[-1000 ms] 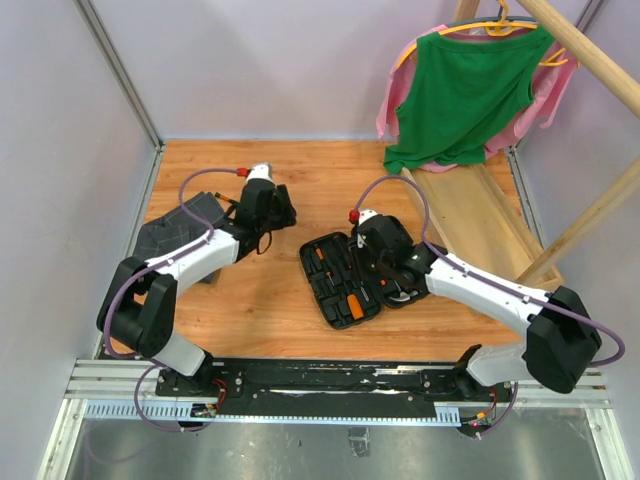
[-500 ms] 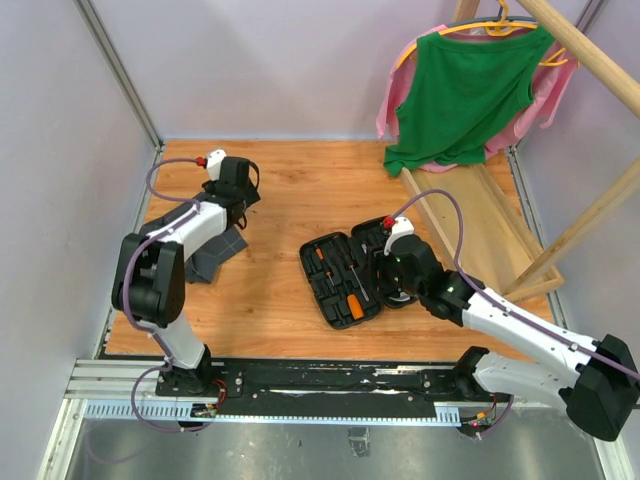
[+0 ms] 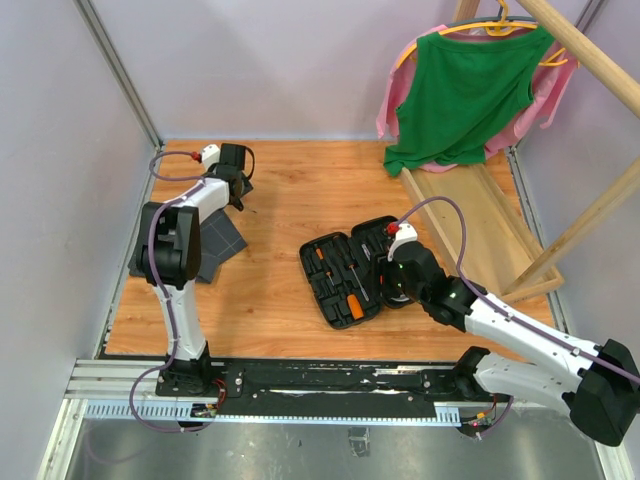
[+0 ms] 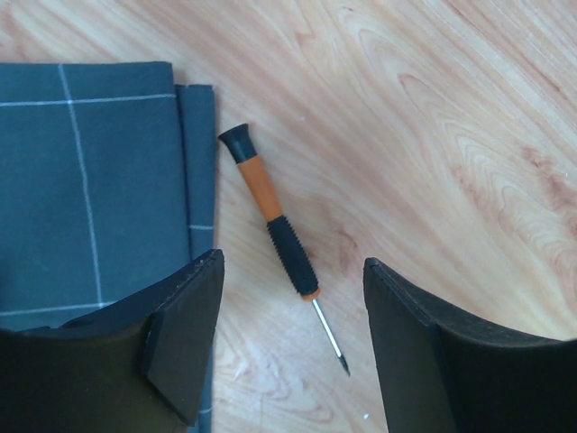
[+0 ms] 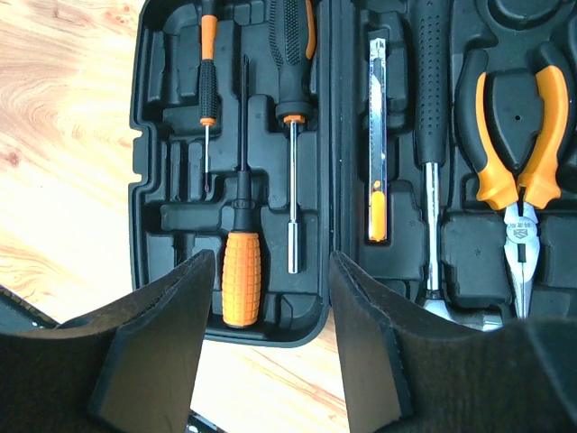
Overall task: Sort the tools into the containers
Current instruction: Pick up the screwdriver from the center of the board.
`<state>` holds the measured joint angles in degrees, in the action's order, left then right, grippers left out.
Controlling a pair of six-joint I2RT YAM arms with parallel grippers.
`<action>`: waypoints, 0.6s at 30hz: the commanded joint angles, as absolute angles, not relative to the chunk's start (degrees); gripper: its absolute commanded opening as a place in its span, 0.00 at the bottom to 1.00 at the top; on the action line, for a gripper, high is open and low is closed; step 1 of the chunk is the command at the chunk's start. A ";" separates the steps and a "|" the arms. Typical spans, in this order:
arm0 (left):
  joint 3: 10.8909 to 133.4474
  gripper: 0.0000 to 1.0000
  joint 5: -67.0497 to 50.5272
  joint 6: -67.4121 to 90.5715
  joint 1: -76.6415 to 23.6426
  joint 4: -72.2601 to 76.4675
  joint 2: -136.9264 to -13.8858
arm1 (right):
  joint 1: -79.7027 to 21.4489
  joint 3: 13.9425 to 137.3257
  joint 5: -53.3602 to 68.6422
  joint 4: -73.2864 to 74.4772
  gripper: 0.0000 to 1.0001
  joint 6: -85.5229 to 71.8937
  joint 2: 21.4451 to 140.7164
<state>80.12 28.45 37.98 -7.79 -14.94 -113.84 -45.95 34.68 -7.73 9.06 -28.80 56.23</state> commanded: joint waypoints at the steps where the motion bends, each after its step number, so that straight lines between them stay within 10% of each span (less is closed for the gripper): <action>1: 84.55 0.67 29.76 39.12 -6.80 -17.30 -117.47 | -45.17 34.13 -8.64 8.88 0.55 -29.73 55.93; 18: 86.92 0.44 27.33 36.42 -5.75 -17.05 -123.44 | -45.08 35.65 -6.84 9.67 0.55 -30.58 58.76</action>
<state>86.04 27.94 37.08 -6.37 -17.06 -122.17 -45.95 34.63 -7.33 9.08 -29.76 58.39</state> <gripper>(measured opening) 0.465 0.550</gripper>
